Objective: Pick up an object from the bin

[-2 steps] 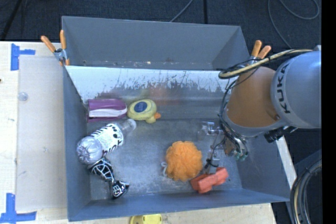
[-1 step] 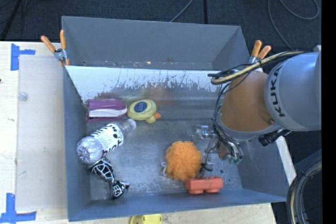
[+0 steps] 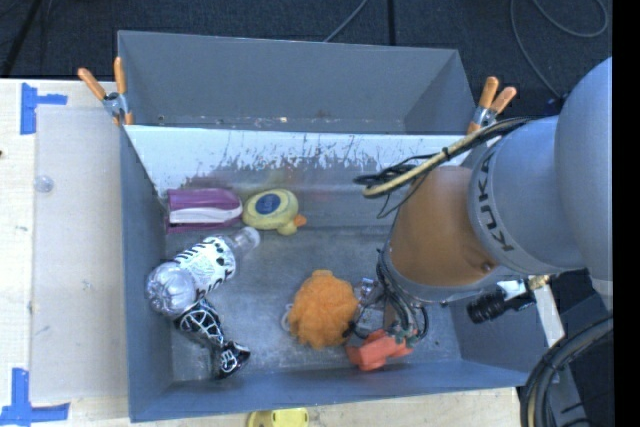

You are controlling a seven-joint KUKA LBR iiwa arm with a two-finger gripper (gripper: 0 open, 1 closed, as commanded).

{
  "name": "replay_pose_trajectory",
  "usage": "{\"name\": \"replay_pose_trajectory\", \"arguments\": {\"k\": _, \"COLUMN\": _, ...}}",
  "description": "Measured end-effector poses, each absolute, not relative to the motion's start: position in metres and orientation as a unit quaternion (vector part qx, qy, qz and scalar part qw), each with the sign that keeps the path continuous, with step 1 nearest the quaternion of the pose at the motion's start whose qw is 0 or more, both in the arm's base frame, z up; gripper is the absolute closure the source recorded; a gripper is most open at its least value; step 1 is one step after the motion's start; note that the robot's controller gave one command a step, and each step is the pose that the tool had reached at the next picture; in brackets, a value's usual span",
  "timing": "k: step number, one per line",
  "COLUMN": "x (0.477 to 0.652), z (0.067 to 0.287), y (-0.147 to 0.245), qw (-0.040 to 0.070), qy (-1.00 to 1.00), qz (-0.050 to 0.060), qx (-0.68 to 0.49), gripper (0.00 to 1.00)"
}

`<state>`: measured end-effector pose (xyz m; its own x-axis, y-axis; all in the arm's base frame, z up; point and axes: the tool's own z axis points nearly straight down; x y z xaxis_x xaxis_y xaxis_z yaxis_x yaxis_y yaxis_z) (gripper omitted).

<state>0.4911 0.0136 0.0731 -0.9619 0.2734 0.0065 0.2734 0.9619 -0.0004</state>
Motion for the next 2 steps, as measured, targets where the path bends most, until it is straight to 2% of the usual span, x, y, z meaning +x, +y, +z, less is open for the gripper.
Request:
{"name": "replay_pose_trajectory", "arguments": {"k": 1, "x": 0.491, "z": 0.073, "y": 0.014, "qw": 0.003, "qy": -0.991, "qz": 0.0, "qx": -0.137, "gripper": 1.0}}
{"name": "replay_pose_trajectory", "arguments": {"k": 2, "x": 0.493, "z": 0.085, "y": 0.009, "qw": 0.007, "qy": -0.993, "qz": 0.0, "qx": -0.116, "gripper": 1.0}}
